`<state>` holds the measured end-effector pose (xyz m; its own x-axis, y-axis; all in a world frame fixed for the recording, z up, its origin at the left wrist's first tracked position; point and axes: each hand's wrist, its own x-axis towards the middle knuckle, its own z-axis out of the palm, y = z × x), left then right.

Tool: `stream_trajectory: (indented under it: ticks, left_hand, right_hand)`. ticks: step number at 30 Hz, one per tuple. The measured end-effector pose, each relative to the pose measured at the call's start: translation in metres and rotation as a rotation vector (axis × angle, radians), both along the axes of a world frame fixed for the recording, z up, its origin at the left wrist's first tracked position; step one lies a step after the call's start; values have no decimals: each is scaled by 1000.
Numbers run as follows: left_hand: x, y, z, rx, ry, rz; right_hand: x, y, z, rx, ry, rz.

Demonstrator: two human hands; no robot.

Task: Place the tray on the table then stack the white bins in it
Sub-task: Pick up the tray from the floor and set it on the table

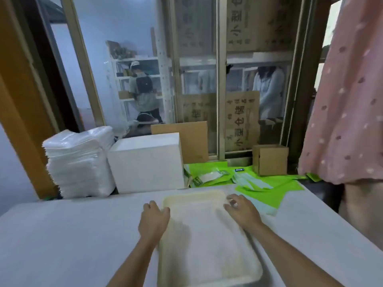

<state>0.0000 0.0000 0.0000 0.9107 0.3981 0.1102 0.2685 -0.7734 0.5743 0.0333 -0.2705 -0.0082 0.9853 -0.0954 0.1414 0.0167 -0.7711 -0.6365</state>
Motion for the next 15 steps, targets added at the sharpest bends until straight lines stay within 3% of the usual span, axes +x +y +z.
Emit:
stream_trajectory:
  ticks: [6,15]
  left_hand:
    - [-65,0,-12,-222,31,-86]
    - [-113,-11,-17,-334,-62,-182]
  right_hand:
    - [-55,-10,-7,28,60,78]
    - [-98,-6,-11,-28,50,36]
